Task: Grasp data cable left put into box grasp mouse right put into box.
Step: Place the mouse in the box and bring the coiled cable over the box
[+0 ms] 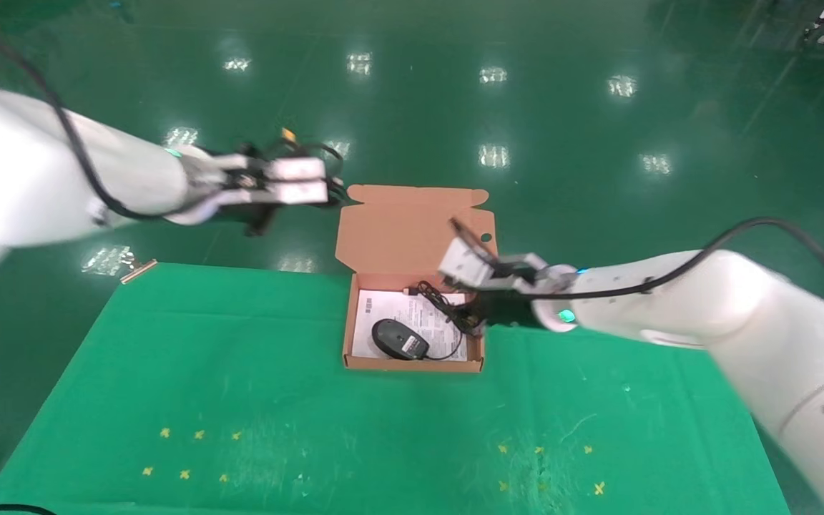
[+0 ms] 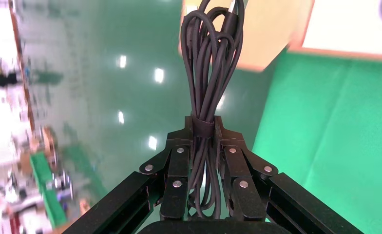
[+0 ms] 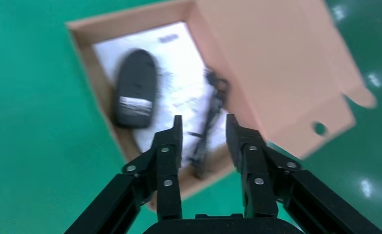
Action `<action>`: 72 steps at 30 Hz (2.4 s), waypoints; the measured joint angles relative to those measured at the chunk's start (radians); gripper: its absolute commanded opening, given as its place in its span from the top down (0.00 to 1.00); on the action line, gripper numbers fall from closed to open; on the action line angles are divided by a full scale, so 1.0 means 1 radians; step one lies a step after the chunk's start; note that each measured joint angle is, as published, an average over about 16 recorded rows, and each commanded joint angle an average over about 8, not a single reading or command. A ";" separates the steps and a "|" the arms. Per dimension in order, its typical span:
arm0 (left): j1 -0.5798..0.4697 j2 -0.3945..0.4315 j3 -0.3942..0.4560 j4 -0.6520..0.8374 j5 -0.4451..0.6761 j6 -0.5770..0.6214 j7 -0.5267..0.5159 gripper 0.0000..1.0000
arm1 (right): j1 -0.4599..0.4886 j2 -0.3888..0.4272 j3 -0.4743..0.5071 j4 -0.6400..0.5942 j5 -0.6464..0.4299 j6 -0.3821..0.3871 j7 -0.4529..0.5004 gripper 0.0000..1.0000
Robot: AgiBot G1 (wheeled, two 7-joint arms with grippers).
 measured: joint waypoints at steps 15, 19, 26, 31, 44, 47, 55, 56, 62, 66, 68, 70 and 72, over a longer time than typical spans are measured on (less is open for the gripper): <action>0.132 0.165 0.093 0.243 -0.099 -0.314 0.179 1.00 | 0.041 0.205 -0.006 0.168 -0.067 0.010 0.117 0.00; 0.149 0.182 0.142 0.280 -0.163 -0.384 0.217 1.00 | 0.043 0.256 -0.013 0.233 -0.093 0.004 0.166 0.00; 0.164 0.189 0.246 0.296 -0.278 -0.461 0.244 1.00 | 0.040 0.331 -0.026 0.339 -0.144 -0.003 0.258 0.00; 0.171 0.191 0.319 0.287 -0.344 -0.492 0.249 1.00 | 0.036 0.369 -0.033 0.399 -0.179 -0.006 0.320 0.00; 0.176 0.187 0.416 0.267 -0.438 -0.524 0.263 0.00 | 0.035 0.412 -0.043 0.472 -0.230 -0.013 0.396 0.00; 0.176 0.181 0.420 0.258 -0.445 -0.525 0.263 0.00 | 0.035 0.414 -0.043 0.475 -0.232 -0.013 0.398 0.00; 0.165 0.151 0.408 0.219 -0.466 -0.515 0.247 0.00 | 0.046 0.415 -0.039 0.481 -0.234 -0.012 0.398 0.00; 0.162 0.145 0.405 0.213 -0.471 -0.514 0.244 0.00 | 0.050 0.416 -0.039 0.483 -0.237 -0.013 0.395 0.00; 0.130 0.108 0.378 0.182 -0.510 -0.507 0.222 0.00 | 0.085 0.418 -0.042 0.501 -0.261 -0.028 0.381 0.00; 0.115 0.080 0.348 0.167 -0.544 -0.494 0.215 0.00 | 0.106 0.421 -0.042 0.513 -0.275 -0.047 0.365 0.00; 0.112 0.064 0.327 0.159 -0.566 -0.483 0.214 0.00 | 0.112 0.424 -0.037 0.519 -0.276 -0.061 0.354 0.00; 0.113 0.047 0.305 0.149 -0.590 -0.468 0.216 0.00 | 0.114 0.427 -0.030 0.526 -0.271 -0.078 0.342 0.00; 0.119 0.030 0.280 0.140 -0.617 -0.448 0.219 0.00 | 0.110 0.431 -0.018 0.531 -0.259 -0.098 0.332 0.00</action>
